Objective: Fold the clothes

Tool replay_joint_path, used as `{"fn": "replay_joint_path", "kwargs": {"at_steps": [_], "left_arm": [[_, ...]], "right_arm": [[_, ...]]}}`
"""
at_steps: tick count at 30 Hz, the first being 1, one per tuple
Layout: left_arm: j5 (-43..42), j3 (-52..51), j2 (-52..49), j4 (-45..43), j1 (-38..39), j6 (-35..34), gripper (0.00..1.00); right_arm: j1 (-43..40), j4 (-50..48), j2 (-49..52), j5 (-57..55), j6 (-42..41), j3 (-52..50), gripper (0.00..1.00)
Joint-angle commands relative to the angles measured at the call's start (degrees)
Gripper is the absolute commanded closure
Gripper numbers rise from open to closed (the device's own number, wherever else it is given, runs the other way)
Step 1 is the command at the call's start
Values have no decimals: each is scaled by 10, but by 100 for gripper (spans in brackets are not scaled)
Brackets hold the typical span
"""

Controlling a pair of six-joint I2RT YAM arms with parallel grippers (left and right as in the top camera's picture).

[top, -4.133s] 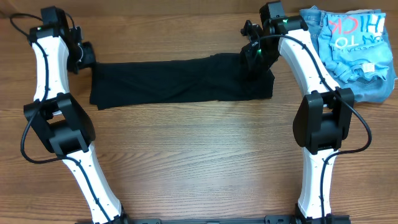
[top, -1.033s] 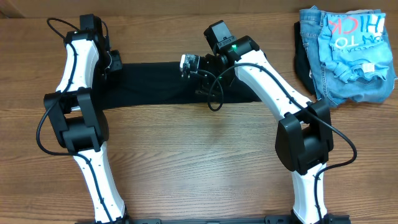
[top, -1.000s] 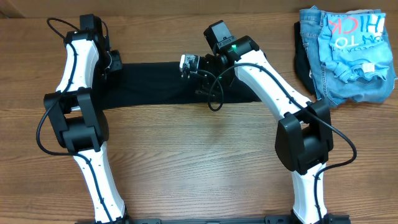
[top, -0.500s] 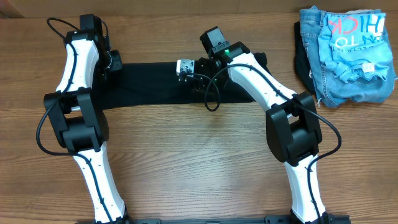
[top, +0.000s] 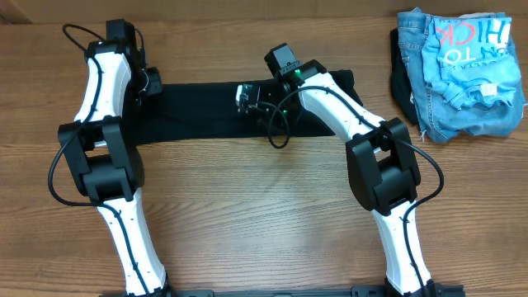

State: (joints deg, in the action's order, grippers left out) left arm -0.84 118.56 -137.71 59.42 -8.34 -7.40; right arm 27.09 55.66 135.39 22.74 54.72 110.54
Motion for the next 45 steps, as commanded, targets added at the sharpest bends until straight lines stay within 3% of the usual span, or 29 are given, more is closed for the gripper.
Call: {"fn": "replay_joint_path", "kwargs": {"at_steps": [1,8,14,21,34,41,43,45], "left_arm": [[-2,12,-2,1,-3,-3,62],[-2,12,-2,1,-3,-3,62],[-2,12,-2,4,-3,-3,61],[-2,12,-2,5,-3,-3,60],[-2,12,-2,5,-3,-3,59],[-2,12,-2,2,-3,-3,62],[12,45,4,24,-4,39,64],[49,120,15,95,-11,38,53]], "right_arm": [[-1,36,5,10,-14,1,92],[-1,31,3,35,-52,4,92],[-18,36,-43,37,-233,100,90],[-46,61,-44,-67,-310,79,92],[-53,-63,-26,-103,-327,-65,95],[-53,-35,-27,-103,-327,-82,96],[-53,-44,-29,-103,-327,-72,96],[-54,-33,-30,-103,-349,-38,95]]}}
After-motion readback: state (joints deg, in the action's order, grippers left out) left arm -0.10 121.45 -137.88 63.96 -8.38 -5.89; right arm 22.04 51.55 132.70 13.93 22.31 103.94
